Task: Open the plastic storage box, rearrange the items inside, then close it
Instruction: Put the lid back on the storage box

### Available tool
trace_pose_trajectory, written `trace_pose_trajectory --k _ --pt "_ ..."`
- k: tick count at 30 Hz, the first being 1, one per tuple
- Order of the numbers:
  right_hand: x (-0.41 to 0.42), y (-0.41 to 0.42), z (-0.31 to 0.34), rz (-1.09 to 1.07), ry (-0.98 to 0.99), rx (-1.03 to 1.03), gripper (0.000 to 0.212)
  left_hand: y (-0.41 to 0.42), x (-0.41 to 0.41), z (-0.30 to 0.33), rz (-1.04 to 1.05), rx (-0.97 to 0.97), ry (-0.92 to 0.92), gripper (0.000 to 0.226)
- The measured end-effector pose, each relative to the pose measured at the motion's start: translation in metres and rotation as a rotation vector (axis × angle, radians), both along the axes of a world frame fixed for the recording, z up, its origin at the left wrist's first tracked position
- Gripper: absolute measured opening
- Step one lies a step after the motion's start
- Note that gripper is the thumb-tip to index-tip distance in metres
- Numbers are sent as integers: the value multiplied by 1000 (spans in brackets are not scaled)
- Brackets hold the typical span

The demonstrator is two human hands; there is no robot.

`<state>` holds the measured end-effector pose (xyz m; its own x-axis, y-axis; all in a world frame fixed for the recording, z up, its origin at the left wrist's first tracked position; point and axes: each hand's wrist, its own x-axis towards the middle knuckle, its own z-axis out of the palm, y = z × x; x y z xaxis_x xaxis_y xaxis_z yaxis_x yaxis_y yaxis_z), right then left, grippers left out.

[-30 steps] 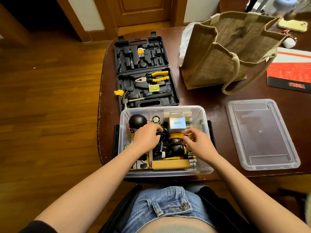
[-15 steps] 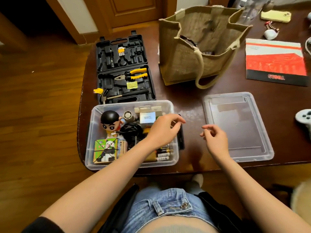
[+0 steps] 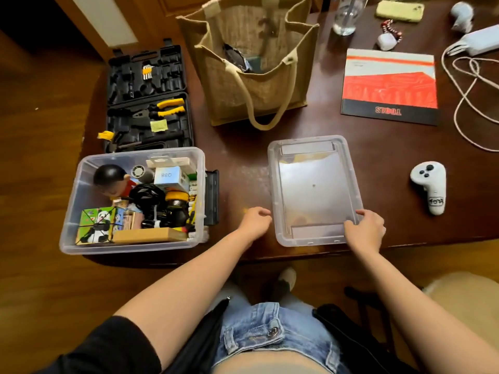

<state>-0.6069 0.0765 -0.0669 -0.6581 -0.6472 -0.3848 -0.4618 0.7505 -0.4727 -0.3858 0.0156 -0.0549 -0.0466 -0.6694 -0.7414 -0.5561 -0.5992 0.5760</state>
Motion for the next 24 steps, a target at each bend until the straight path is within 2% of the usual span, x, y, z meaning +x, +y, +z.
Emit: trace_pose_trajectory --k 5,8,11,15,18,21,24 --pt "-13 6 -11 -81 -123 75 55 13 -17 -9 31 53 -24 45" --pt "-16 10 -14 -110 -185 96 57 16 -21 -11 59 48 -38 43" --pt "-20 15 -15 -81 -215 188 51 17 -13 -12 74 128 -57 56" --pt "-21 21 -20 -84 -295 154 31 19 0 -11 121 274 -2 31" --pt "-21 21 -21 -89 -321 164 26 21 4 -12 147 273 -24 49" --pt "-21 20 -21 -81 -349 180 39 24 5 -12 184 283 -10 55" --pt "-19 19 -20 -29 -358 187 26 26 5 -12 196 291 -3 57"
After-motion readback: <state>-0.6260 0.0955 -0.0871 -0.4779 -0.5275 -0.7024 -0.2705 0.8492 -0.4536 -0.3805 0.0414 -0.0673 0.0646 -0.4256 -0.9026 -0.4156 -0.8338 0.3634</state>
